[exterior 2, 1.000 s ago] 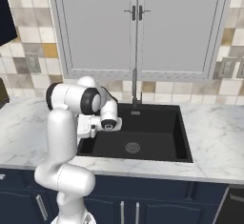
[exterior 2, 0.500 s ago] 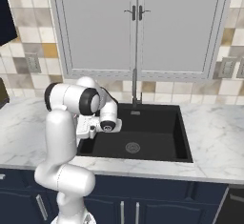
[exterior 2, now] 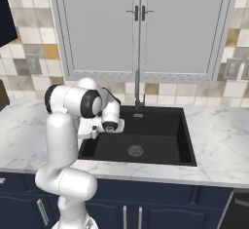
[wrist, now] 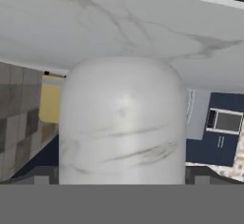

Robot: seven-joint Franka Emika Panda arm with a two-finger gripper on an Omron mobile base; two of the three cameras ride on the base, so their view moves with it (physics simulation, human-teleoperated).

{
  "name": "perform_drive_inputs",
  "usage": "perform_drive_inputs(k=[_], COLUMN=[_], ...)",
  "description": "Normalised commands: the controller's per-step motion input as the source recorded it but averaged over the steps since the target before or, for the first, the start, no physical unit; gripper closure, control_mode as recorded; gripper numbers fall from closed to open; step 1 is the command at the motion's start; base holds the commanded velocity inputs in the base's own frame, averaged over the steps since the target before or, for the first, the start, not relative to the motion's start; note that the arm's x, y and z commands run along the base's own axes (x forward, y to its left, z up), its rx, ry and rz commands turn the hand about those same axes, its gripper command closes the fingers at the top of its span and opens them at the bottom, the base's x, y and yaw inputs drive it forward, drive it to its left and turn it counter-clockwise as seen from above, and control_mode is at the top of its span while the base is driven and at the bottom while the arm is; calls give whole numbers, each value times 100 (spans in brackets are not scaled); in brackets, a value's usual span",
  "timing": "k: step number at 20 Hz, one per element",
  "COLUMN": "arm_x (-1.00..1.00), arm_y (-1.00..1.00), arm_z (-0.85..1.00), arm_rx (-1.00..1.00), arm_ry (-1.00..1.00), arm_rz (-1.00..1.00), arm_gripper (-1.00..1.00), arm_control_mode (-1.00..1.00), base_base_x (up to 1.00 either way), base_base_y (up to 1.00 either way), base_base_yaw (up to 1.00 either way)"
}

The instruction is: Restock the sink supplies by placing the sponge and soap dispenser on the counter and next to the sink. Make sure the soap dispenser is upright.

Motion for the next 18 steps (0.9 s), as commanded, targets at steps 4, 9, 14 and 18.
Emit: perform_drive_inputs(k=[4, 9, 14, 18], arm_x=[24, 5, 0, 0], arm_y=[0, 0, -9, -29], arm_z=[-16, -22, -24, -29], arm_rx=[-10, -13, -10, -10], arm_ry=[0, 0, 0, -4], arm_rz=[0, -1, -1, 0], arm_gripper=[-100, -100, -100, -100], arm_control_mode=[-100, -100, -100, -100], base_base_x=[0, 0, 0, 0], base_base_y=[0, 0, 0, 0], base_base_yaw=[0, 0, 0, 0])
